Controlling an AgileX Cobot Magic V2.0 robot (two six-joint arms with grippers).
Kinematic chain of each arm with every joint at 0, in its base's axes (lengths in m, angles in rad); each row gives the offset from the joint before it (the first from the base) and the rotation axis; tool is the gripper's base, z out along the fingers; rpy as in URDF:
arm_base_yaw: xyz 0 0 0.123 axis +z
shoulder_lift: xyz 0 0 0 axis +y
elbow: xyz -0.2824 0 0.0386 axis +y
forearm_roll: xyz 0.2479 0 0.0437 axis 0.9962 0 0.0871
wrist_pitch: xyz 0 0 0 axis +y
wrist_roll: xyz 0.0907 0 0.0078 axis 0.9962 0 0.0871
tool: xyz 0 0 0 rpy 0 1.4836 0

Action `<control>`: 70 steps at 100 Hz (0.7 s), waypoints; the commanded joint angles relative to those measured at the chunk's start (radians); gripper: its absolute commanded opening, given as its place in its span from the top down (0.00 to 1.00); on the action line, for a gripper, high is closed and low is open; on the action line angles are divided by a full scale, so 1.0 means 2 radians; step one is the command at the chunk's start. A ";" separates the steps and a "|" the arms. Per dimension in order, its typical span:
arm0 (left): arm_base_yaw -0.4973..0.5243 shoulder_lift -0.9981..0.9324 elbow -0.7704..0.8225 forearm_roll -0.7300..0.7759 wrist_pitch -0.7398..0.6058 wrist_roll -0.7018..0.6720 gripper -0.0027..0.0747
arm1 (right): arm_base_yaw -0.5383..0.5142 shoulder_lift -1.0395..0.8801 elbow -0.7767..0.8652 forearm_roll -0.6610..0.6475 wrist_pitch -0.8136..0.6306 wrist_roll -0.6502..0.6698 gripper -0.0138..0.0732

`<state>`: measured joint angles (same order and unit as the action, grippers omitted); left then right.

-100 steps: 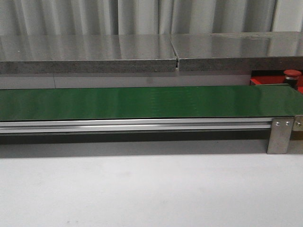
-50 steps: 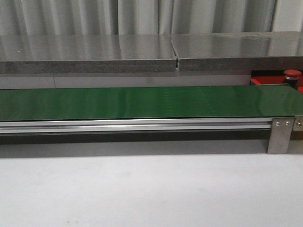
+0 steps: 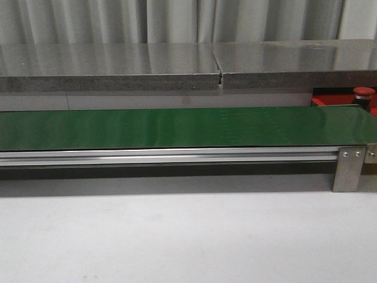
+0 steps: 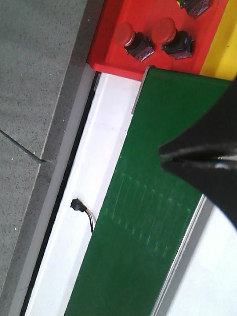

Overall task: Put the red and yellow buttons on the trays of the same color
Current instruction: 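Move the left gripper down over the red button on the table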

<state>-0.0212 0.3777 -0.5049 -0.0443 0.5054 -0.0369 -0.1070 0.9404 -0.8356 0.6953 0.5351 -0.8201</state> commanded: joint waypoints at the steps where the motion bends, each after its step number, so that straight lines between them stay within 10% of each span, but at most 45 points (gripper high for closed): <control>1: -0.004 0.006 -0.012 -0.003 -0.035 0.000 0.28 | 0.001 -0.008 -0.019 0.011 -0.022 -0.004 0.92; 43: 0.018 0.037 -0.032 0.000 -0.067 -0.065 0.26 | 0.001 -0.008 -0.019 0.011 -0.022 -0.004 0.92; 70: 0.123 0.241 -0.144 -0.020 -0.066 -0.099 0.26 | 0.001 -0.008 -0.019 0.011 -0.022 -0.004 0.92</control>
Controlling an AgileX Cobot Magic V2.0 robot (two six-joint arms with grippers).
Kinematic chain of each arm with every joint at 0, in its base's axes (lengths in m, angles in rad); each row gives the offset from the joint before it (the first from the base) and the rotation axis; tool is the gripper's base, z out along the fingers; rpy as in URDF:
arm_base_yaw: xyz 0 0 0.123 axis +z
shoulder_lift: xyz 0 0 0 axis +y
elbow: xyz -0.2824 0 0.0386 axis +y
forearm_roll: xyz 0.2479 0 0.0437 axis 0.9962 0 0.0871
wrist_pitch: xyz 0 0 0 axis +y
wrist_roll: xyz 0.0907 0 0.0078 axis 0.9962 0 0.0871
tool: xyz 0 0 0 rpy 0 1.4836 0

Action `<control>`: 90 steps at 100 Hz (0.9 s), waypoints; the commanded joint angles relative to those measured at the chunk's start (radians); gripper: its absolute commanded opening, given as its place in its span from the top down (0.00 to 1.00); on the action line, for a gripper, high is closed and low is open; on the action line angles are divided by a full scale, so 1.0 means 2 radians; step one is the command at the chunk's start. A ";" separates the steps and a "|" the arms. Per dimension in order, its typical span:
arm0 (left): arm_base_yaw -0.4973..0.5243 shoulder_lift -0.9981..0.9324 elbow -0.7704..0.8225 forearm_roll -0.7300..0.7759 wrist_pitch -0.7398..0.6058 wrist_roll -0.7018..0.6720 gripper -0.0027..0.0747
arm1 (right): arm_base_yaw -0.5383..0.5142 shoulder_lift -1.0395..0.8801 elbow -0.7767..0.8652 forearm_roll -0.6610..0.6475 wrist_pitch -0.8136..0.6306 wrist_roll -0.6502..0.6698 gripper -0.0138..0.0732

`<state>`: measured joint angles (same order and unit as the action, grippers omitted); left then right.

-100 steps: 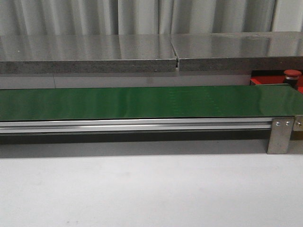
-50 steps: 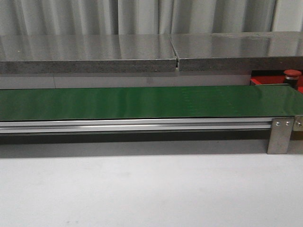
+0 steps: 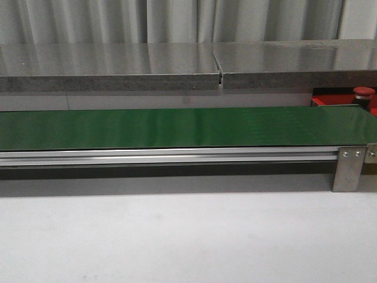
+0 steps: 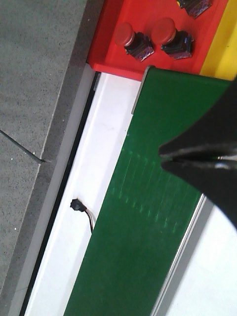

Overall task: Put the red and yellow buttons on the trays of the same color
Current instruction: 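Move the left gripper down over the red button on the table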

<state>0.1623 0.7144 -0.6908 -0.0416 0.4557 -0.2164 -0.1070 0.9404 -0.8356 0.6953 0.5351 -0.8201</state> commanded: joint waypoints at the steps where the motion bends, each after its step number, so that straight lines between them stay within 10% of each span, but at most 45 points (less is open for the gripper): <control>1: 0.037 0.078 -0.054 -0.028 -0.041 -0.009 0.26 | 0.001 -0.008 -0.019 0.011 -0.022 -0.004 0.92; 90: 0.100 0.605 -0.506 -0.029 0.165 -0.002 0.26 | 0.001 -0.008 -0.019 0.011 -0.022 -0.004 0.92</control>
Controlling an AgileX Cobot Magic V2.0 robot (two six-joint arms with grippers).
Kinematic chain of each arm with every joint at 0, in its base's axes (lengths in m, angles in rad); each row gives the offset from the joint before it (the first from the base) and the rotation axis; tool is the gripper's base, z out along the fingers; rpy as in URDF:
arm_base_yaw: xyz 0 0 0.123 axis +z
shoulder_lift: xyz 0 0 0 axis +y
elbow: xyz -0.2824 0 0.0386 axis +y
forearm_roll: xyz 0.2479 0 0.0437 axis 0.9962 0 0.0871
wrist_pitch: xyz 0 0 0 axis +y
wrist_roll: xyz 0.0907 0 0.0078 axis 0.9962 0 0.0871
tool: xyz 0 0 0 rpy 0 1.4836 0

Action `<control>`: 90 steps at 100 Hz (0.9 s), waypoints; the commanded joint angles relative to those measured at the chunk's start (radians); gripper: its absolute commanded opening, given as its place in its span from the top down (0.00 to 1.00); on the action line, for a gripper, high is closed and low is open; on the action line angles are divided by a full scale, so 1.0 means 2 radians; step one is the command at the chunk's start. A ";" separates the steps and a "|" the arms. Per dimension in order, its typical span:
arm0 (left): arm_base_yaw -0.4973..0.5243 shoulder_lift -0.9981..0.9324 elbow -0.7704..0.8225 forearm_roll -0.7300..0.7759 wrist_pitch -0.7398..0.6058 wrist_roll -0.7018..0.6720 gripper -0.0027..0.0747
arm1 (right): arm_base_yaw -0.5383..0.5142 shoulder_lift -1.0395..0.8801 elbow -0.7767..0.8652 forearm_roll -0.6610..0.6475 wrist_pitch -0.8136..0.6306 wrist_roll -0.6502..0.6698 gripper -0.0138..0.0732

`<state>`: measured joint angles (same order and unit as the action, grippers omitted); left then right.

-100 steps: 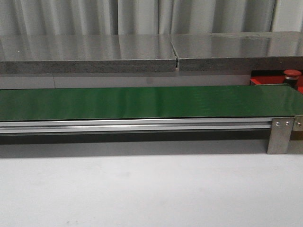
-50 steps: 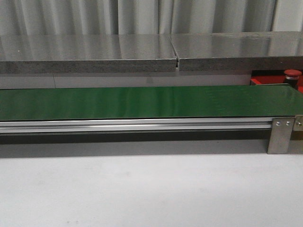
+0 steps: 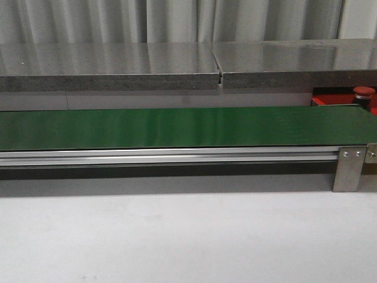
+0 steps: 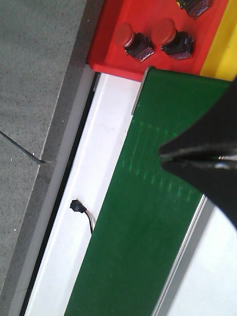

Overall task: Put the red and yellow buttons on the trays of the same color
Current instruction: 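Move the left gripper down over the red button on the table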

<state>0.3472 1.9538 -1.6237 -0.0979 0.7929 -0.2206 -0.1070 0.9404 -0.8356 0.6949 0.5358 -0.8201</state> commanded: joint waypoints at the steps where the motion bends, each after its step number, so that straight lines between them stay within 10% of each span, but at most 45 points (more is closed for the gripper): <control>1: 0.008 -0.013 -0.041 -0.001 -0.003 0.000 0.26 | 0.001 -0.008 -0.019 0.011 -0.022 -0.004 0.92; 90: 0.051 0.102 -0.141 -0.021 0.024 -0.025 0.26 | 0.001 -0.008 -0.019 0.011 -0.024 -0.004 0.92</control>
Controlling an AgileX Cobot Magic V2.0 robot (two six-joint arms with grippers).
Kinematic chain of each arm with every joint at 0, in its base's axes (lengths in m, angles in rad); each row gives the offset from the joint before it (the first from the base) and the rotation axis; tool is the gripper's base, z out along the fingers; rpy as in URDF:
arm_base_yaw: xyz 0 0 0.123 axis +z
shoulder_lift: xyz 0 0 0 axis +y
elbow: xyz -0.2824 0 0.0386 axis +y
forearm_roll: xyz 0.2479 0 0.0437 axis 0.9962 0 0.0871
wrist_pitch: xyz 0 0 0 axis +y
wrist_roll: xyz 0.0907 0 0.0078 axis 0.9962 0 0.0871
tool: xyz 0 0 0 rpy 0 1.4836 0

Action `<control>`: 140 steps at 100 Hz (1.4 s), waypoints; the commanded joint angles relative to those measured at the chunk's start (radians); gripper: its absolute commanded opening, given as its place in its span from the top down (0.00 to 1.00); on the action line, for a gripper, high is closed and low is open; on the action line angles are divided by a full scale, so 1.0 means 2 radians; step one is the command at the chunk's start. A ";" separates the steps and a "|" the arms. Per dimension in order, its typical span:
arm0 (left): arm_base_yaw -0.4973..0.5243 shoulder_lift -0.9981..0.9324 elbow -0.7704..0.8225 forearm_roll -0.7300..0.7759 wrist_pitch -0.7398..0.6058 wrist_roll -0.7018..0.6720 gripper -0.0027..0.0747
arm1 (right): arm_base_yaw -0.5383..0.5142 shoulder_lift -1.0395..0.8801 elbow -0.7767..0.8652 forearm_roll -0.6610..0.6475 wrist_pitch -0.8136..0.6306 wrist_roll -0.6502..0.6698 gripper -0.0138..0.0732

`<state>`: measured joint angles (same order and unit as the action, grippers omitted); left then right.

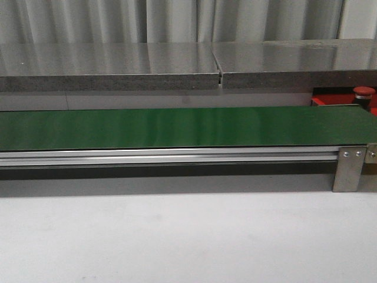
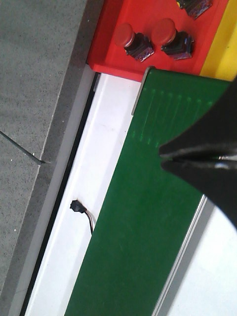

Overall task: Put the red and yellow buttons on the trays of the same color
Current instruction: 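Move the left gripper down over the red button on the table, then close the left gripper on the red button and lift it over the belt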

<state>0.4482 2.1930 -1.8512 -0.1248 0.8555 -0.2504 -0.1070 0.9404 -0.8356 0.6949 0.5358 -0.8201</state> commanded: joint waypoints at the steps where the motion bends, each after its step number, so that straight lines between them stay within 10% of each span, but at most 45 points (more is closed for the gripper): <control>1: 0.001 -0.016 -0.029 -0.008 -0.008 -0.013 0.26 | 0.001 -0.008 -0.019 0.011 -0.024 -0.004 0.92; 46: 0.001 0.017 -0.058 -0.007 -0.003 -0.017 0.30 | 0.001 -0.008 -0.019 0.011 -0.024 -0.004 0.92; 94: 0.001 0.005 -0.060 -0.007 0.030 -0.012 0.99 | 0.001 -0.008 -0.019 0.011 -0.024 -0.004 0.92; 140: -0.025 -0.105 -0.060 0.005 0.078 0.055 0.99 | 0.001 -0.008 -0.019 0.011 -0.024 -0.004 0.92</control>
<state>0.4176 2.0937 -1.9395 -0.1112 1.0204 -0.1637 -0.1070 0.9404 -0.8356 0.6949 0.5358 -0.8201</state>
